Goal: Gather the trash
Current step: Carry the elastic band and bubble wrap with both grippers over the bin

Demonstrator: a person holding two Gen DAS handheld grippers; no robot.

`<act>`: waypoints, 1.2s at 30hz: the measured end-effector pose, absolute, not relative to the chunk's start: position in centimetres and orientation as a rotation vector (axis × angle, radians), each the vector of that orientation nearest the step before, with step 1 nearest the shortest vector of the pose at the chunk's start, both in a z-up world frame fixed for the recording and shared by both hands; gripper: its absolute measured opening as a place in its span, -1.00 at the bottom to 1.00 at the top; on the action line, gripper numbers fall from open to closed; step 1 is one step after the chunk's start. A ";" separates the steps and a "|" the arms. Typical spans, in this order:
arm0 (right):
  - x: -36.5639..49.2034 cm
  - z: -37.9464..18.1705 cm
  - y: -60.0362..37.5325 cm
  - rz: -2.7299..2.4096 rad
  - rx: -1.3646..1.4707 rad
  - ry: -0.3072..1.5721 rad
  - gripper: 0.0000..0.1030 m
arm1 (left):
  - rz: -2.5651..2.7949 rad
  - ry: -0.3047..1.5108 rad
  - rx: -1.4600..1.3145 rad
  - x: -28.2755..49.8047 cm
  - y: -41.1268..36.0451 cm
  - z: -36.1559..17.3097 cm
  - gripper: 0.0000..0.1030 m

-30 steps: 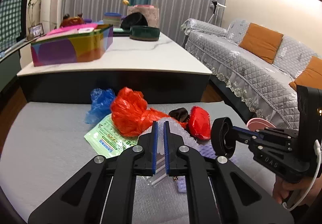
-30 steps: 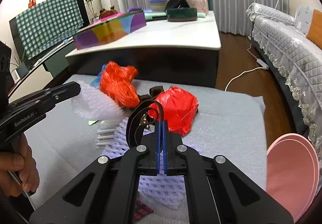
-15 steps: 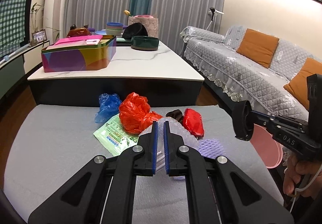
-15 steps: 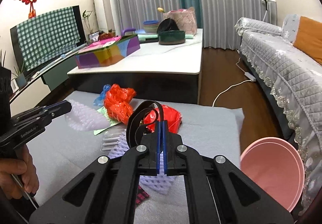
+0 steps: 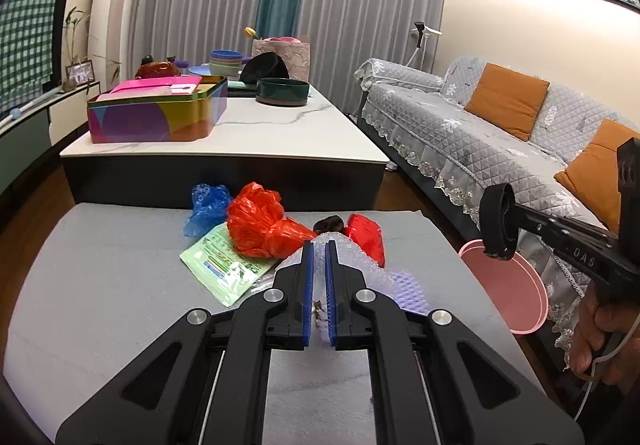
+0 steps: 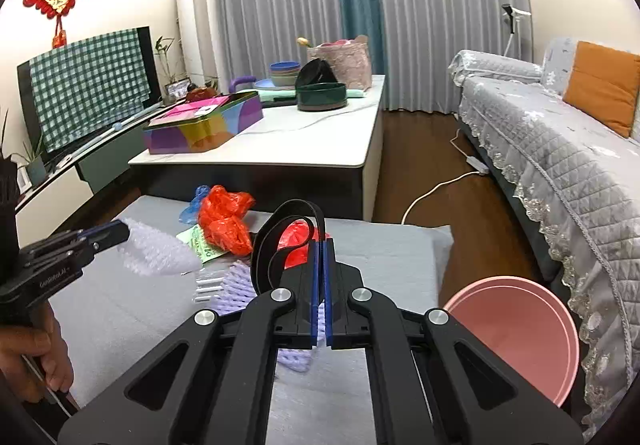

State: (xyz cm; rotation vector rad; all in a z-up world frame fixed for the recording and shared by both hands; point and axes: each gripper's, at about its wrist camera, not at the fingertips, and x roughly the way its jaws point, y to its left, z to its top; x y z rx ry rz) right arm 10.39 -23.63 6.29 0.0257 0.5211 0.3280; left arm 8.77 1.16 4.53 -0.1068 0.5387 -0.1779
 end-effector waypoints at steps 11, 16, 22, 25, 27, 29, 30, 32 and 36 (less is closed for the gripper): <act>9.0 7.3 -27.5 0.244 0.039 0.495 -0.96 | -0.214 0.531 -0.090 8.1 -1.9 4.7 -0.89; 8.6 7.7 -29.3 0.201 0.043 0.487 -0.96 | -0.239 0.530 -0.082 8.3 -3.4 4.8 -0.89; 8.3 7.8 -31.1 0.157 0.046 0.484 -0.96 | -0.276 0.531 -0.072 8.6 -5.5 4.9 -0.89; 8.0 7.8 -32.2 0.135 0.048 0.481 -0.95 | -0.295 0.531 -0.070 8.7 -6.5 4.9 -0.89; 7.9 7.8 -32.9 0.120 0.053 0.479 -0.95 | -0.310 0.532 -0.066 8.8 -7.3 5.0 -0.89; 7.8 7.8 -33.6 0.107 0.057 0.476 -0.95 | -0.321 0.532 -0.062 8.9 -8.0 5.0 -0.89; 7.8 7.9 -33.9 0.100 0.060 0.474 -0.95 | -0.329 0.532 -0.060 9.0 -8.3 5.0 -0.89; 7.7 8.1 -34.8 0.083 0.065 0.469 -0.95 | -0.346 0.532 -0.051 9.2 -9.2 5.1 -0.89; 7.6 8.3 -36.4 0.049 0.073 0.462 -0.95 | -0.373 0.536 -0.032 9.7 -11.0 5.2 -0.89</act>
